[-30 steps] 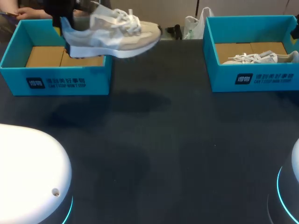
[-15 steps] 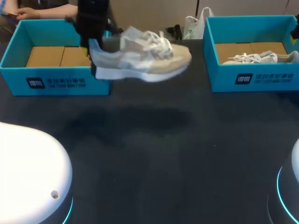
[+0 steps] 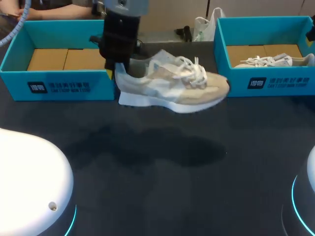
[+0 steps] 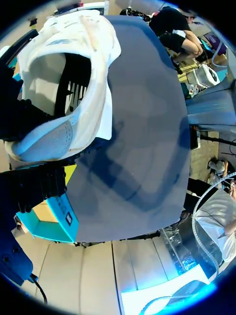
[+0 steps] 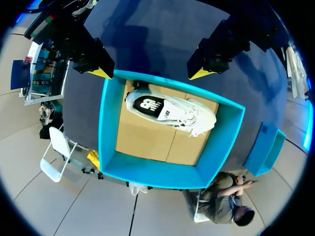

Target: Take the shoe out of the shoebox, open the shoe tongue, remove and reinsert the insole, then place the shoe into the shoebox

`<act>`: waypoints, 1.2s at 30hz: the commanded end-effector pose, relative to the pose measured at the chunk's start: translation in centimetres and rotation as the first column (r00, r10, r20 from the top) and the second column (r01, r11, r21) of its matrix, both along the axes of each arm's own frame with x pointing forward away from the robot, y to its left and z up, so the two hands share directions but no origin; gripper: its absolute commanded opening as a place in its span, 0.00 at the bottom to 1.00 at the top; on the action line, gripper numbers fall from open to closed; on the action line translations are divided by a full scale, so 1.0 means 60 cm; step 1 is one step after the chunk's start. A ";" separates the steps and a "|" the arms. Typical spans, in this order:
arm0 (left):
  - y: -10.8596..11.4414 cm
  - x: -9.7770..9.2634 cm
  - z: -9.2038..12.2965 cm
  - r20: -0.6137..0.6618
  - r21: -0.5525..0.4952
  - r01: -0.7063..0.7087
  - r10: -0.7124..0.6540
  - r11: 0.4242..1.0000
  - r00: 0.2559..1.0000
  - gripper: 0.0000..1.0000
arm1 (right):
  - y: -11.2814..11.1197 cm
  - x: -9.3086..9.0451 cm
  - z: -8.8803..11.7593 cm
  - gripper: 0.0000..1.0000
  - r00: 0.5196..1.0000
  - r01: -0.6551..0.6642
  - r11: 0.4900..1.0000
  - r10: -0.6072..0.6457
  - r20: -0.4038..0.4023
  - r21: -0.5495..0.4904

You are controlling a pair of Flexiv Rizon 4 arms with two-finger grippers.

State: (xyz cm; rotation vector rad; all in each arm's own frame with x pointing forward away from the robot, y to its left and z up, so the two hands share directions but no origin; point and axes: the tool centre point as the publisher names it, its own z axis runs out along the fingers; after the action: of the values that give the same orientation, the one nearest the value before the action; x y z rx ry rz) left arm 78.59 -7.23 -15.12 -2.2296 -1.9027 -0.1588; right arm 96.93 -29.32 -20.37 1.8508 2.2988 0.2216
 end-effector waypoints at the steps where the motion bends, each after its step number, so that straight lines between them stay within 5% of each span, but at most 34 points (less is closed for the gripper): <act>1: -0.017 -0.009 -0.002 0.006 0.017 0.006 -0.006 1.000 1.000 0.00 | 0.000 0.001 0.000 1.00 1.000 0.000 1.000 0.000 -0.001 0.000; 27: -0.017 -0.009 -0.002 0.006 0.017 0.006 -0.006 1.000 1.000 0.00 | 0.000 0.001 0.000 1.00 1.000 0.000 1.000 0.000 -0.001 0.000; 36: -0.025 -0.019 -0.045 0.054 -0.014 -0.138 0.139 0.990 0.989 0.00 | 0.000 0.001 0.000 1.00 1.000 0.000 1.000 0.000 -0.001 0.000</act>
State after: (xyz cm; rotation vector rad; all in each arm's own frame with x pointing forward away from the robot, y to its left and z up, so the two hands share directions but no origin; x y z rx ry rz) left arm 78.00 -8.86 -16.89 -2.1020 -2.0665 -0.1731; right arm 96.93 -29.32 -20.37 1.8508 2.2988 0.2216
